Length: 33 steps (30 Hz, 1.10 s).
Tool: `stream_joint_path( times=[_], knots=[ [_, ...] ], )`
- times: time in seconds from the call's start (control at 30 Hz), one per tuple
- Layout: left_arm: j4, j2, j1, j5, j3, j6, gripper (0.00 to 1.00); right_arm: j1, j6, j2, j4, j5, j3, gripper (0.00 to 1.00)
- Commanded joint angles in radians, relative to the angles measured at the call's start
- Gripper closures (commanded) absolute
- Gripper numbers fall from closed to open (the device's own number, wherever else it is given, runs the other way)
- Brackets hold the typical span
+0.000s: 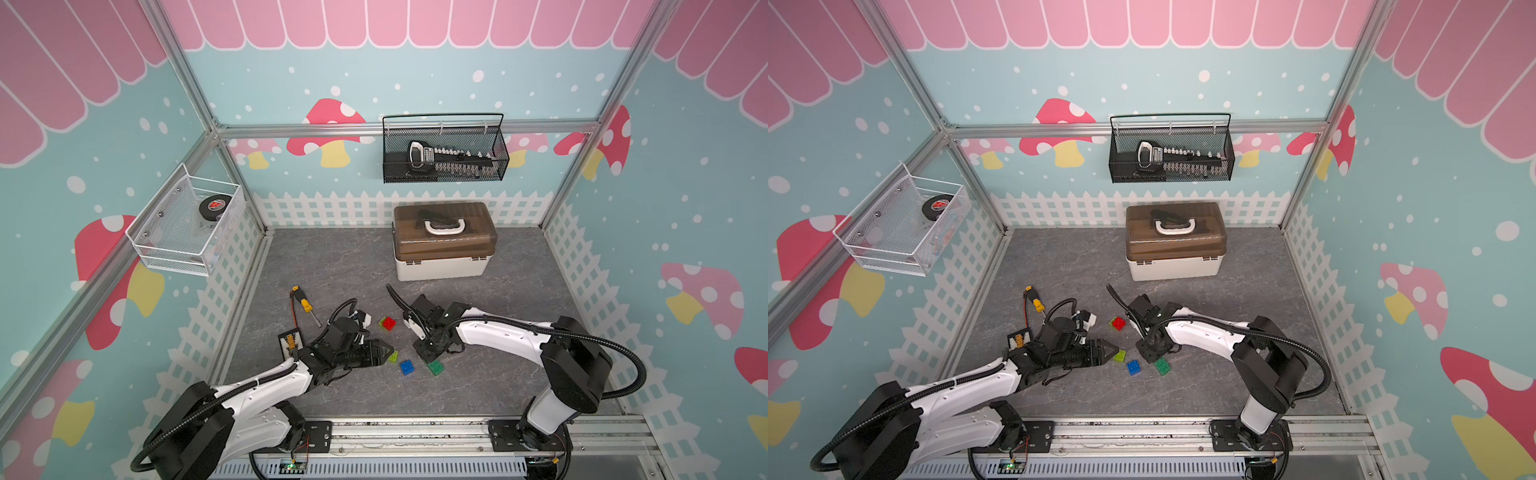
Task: Assemble the letter y with lego
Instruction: Assemble the lego brick with the lego brick.
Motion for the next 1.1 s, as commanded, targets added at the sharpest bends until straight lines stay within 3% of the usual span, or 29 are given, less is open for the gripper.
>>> stream_joint_path(
  times=[0.0,0.6,1.07],
  knots=[
    [-0.054,-0.038,-0.004,0.002,-0.014,0.018,0.29,0.011,-0.018,0.023,-0.025,-0.004,-0.006,0.86],
    [-0.048,-0.03,-0.021,0.013,-0.01,0.016,0.29,0.011,0.003,-0.027,-0.032,0.0,-0.057,0.86],
    [-0.047,-0.015,-0.033,-0.008,-0.005,0.02,0.29,0.012,0.021,0.014,0.029,-0.013,-0.087,0.87]
  ],
)
